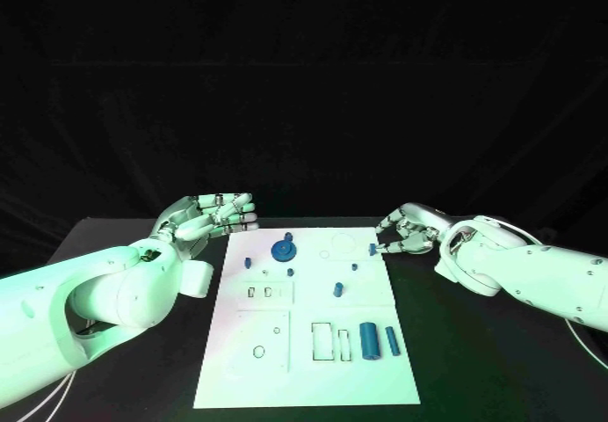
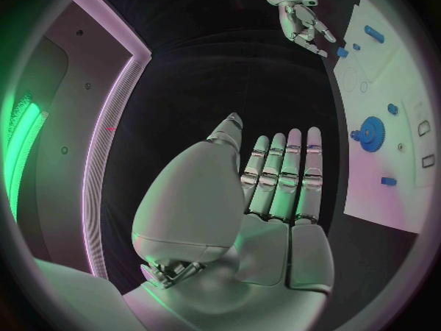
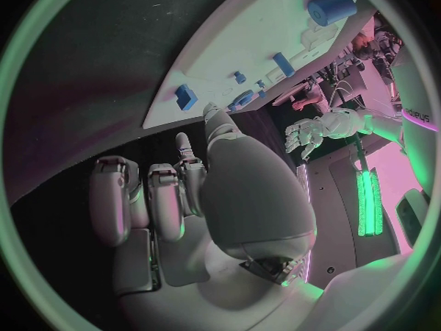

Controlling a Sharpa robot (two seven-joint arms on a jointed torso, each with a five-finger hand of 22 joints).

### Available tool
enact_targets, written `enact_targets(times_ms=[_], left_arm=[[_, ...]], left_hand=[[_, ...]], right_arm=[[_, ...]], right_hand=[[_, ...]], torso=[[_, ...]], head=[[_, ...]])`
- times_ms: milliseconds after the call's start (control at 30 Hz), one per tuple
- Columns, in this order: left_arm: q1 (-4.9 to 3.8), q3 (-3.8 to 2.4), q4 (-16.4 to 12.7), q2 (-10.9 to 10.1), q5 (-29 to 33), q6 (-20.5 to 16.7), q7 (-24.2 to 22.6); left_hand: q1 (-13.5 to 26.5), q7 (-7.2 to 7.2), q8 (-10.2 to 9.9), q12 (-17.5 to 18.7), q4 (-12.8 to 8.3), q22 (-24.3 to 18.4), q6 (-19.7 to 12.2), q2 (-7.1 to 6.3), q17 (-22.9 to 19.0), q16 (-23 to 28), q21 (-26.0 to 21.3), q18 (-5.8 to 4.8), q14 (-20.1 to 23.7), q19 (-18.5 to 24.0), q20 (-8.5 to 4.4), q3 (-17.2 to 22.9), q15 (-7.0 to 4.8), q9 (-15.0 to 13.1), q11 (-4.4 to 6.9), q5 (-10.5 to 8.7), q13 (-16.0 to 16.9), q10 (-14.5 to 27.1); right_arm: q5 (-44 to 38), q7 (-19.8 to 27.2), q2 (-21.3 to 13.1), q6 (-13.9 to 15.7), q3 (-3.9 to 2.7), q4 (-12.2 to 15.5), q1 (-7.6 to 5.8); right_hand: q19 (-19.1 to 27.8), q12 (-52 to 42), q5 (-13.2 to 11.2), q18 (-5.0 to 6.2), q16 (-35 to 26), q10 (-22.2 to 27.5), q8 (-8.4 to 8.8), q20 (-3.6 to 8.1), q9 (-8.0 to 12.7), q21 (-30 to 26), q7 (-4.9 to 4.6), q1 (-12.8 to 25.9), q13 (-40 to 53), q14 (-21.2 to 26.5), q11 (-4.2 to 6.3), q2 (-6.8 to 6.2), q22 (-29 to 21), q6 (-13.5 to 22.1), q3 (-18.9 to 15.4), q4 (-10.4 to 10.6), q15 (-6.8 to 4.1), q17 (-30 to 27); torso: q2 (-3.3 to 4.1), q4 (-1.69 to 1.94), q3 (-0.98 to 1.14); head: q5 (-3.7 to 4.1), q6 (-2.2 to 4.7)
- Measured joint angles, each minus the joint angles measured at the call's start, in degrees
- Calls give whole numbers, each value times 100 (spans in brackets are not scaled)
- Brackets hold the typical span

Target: Assemble the parts on the task board

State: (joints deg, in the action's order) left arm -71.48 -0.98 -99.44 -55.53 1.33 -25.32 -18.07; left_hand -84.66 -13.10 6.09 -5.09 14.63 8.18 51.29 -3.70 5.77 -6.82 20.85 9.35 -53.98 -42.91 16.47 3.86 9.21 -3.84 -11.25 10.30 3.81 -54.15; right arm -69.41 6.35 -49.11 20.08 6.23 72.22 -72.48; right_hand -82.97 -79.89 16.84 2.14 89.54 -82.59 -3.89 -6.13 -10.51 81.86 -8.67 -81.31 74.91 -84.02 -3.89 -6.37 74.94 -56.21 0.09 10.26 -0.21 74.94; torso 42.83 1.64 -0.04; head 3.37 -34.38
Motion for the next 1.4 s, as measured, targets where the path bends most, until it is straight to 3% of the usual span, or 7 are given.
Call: enact_targets(times_ms=[467, 667, 900, 1400], left_arm=[[0, 0, 1, 14, 0, 4, -1], [0, 0, 28, 13, 0, 6, 1], [0, 0, 59, 12, 0, 6, 5], [0, 1, 68, 14, -1, 8, 12]], left_hand=[[0, 0, 0, 0, 0, -5, 0, 0, -1, 0, 0, 0, 0, 0, 0, 0, 0, 0, 0, 0, 0, 0], [0, 0, 0, 0, 0, -4, 0, 0, 6, 0, 0, 0, 0, 0, 0, 0, 0, 0, 0, 0, 5, 0], [0, 0, 0, 0, 0, -4, 0, 0, 6, 0, 0, 0, 0, 0, 0, 0, 0, 0, 0, 0, 5, 0], [0, 0, 0, 0, 0, -3, 0, 0, 5, 0, 0, 0, 0, 0, 0, 0, 0, 0, 0, 0, 5, 0]], right_arm=[[-86, -46, 246, -52, 2, -276, 121], [-119, -56, 326, -69, 1, -372, 151], [-158, -62, 377, -97, 1, -454, 170], [-183, -62, 474, -119, -1, -524, 188]], right_hand=[[0, -26, 35, 0, 0, 0, 0, 0, -1, 0, 0, -3, 0, 0, 0, 3, -1, 0, 0, 0, 0, -1], [0, -68, 35, 0, 0, -22, -7, 0, -7, 0, 24, -86, 0, 0, 22, 86, -1, -129, 49, -49, 0, -1], [-22, -90, -149, 0, 0, -43, -29, 22, -9, 1, 51, -207, 12, 0, 42, 208, -2, -258, 161, -161, 0, -2], [-22, -98, -177, 0, 0, -62, -29, 22, -9, 33, 61, -226, 13, 0, 62, 226, -2, -308, 199, -165, 0, -3]], torso=[[1, 10, 6], [-1, 2, 7], [-2, 3, 10], [-5, 8, 10]], head=[[10, -41], [-10, -42], [-5, -29], [-16, -20]])
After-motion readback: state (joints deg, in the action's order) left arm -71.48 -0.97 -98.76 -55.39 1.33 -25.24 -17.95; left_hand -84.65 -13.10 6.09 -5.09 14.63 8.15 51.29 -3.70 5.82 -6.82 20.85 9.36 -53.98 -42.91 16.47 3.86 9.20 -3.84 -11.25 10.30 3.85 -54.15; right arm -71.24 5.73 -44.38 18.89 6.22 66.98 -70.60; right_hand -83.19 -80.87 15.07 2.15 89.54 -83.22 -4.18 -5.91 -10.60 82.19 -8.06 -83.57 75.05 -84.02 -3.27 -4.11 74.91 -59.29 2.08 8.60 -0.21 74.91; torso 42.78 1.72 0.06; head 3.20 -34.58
